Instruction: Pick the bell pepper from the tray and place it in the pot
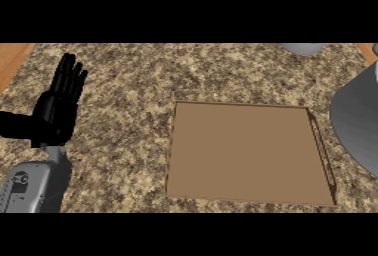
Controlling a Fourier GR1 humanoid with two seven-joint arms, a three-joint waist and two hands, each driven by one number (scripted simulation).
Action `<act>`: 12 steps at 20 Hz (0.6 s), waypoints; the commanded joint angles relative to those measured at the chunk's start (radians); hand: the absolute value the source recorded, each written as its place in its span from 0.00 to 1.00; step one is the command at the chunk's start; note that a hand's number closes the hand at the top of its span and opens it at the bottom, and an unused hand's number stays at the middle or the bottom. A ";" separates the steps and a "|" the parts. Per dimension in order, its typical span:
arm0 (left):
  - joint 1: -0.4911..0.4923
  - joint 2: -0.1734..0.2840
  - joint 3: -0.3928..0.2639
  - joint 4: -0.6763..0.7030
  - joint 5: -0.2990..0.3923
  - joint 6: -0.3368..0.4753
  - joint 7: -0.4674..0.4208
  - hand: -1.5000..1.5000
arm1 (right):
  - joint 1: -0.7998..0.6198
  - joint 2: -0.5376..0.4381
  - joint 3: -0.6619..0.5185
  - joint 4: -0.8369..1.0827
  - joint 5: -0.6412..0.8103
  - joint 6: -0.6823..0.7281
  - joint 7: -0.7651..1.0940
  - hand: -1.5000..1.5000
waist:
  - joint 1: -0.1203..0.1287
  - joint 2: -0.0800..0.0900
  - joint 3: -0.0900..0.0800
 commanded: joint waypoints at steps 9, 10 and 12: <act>0.017 0.004 0.002 -0.004 -0.001 -0.013 -0.001 0.50 | -0.161 0.025 0.089 0.301 0.026 0.167 -0.159 0.00 | 0.003 0.002 0.006; 0.026 0.008 0.012 0.005 -0.003 -0.014 -0.029 0.50 | -0.147 0.010 0.064 0.328 0.012 0.150 -0.216 0.00 | 0.002 0.003 0.007; 0.000 0.024 0.025 -0.023 0.010 -0.012 0.017 0.50 | -0.173 0.024 0.027 0.333 -0.041 0.196 -0.233 0.00 | 0.002 0.001 0.007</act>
